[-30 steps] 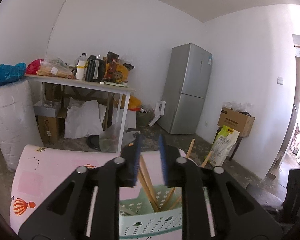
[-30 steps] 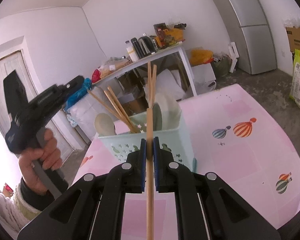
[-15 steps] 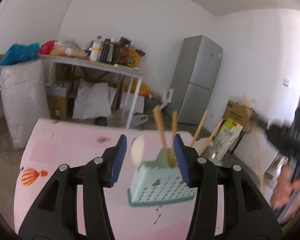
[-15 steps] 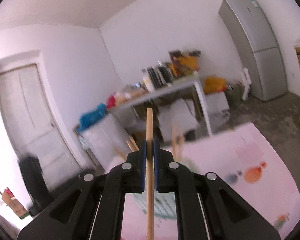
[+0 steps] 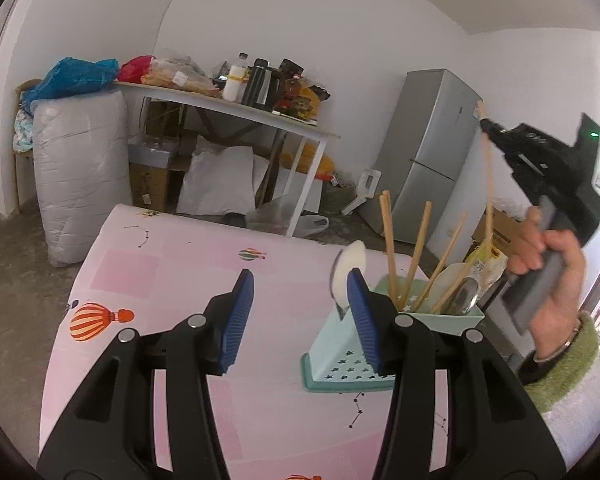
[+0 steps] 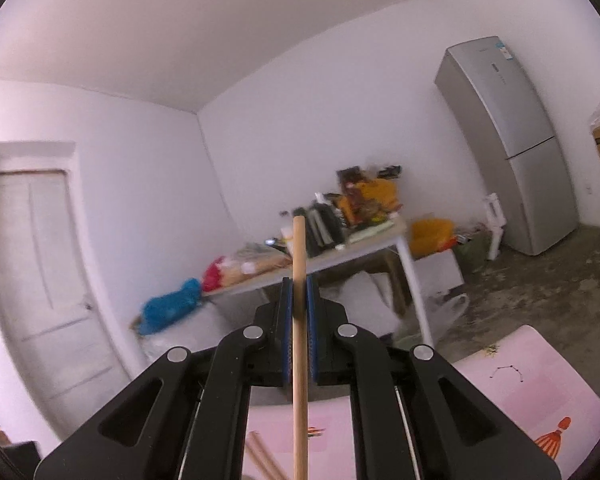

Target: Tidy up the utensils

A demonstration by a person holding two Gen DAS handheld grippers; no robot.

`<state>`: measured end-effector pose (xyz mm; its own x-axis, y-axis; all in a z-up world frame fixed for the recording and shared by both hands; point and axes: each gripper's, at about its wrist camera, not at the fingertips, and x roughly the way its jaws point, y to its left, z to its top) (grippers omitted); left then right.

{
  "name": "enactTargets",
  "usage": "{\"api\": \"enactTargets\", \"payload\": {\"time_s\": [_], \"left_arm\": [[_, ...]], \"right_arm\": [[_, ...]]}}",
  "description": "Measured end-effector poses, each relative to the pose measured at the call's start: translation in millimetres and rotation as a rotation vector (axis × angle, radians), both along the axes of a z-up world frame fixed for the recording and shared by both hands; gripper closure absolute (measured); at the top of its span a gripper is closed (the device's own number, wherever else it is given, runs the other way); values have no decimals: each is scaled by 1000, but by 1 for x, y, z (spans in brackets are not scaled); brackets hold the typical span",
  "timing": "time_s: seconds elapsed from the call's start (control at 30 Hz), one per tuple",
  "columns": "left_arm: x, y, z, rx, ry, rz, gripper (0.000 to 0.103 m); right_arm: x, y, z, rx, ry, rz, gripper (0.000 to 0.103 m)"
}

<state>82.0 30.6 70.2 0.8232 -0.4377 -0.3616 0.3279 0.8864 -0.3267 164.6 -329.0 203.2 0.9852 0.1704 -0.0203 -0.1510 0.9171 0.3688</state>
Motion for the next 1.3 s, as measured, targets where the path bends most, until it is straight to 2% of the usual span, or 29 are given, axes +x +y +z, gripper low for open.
{"api": "enactTargets", "payload": {"time_s": [0.37, 0.7, 0.73, 0.77, 0.83, 1.0, 1.1, 1.17, 1.2, 1.3], "left_arm": [[3, 2, -3, -6, 12, 7, 57], [-1, -6, -4, 5, 15, -12, 57], [-1, -7, -4, 8, 16, -13, 57], [-1, -8, -5, 9, 17, -16, 57], [-1, -11, -6, 10, 23, -24, 56], [-1, -20, -10, 22, 29, -67, 49], [3, -33, -19, 38, 48, -153, 39], [8, -45, -27, 61, 64, -225, 35], [11, -54, -33, 81, 73, -275, 34], [21, -77, -51, 160, 85, -344, 31]], "right_arm": [[27, 4, -36, -90, 87, -103, 96], [1, 6, -50, -164, 141, -37, 94], [-4, 5, -50, -163, 150, -26, 85], [-9, 2, -51, -157, 156, -16, 72], [-23, -4, -51, -142, 156, -10, 56], [-75, -29, -46, -88, 123, 4, 46], [-105, -51, -52, -27, 112, -5, 41], [-120, -73, -67, 50, 129, 2, 37], [-123, -82, -76, 82, 146, 22, 37], [-109, -107, -120, 196, 298, 124, 35]]}}
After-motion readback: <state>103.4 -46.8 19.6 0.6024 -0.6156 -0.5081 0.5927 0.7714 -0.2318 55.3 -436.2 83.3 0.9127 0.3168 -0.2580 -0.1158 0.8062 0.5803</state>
